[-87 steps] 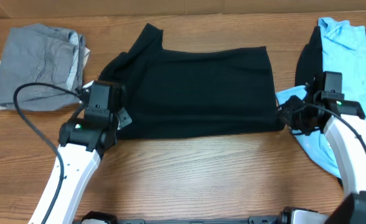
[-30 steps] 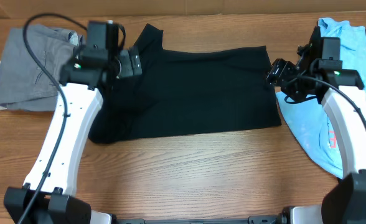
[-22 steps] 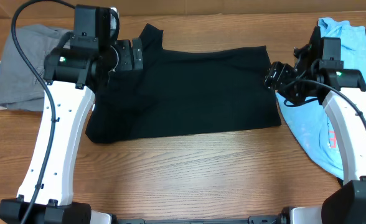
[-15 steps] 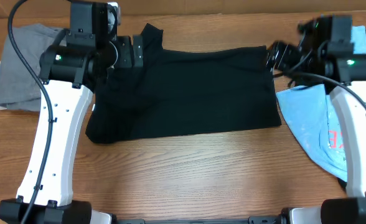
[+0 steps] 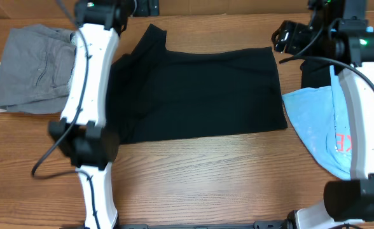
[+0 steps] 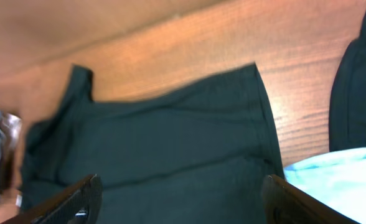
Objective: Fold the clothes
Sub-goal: 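Lift the bottom hem with both grippers and fold it up toward the collar, then lower the folded hem onto the shirt's top edge and release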
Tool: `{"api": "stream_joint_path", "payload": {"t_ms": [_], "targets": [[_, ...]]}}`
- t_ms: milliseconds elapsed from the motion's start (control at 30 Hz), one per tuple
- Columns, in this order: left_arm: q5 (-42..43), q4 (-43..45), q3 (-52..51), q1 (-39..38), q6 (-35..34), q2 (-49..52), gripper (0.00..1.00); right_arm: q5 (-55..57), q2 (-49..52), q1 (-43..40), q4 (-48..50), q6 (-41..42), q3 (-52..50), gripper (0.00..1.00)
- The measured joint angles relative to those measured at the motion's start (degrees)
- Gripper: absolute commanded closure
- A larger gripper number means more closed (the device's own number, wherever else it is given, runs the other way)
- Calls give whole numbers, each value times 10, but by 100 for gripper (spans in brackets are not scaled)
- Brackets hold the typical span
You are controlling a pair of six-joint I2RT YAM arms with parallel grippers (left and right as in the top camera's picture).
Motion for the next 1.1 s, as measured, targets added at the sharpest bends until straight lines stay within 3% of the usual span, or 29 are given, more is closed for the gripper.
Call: {"api": "stream_joint_path", "payload": {"t_ms": [333, 833, 967, 1100], "targets": [[-30, 123, 8, 2, 15, 196, 0, 11, 33, 19, -10, -19, 0, 12], [-20, 153, 8, 50, 26, 292, 0, 20, 36, 19, -11, -32, 0, 12], [-10, 166, 10, 48, 28, 297, 4, 20, 36, 19, -13, -34, 0, 12], [0, 181, 10, 43, 28, 299, 17, 20, 37, 19, -15, -34, 0, 12]]}}
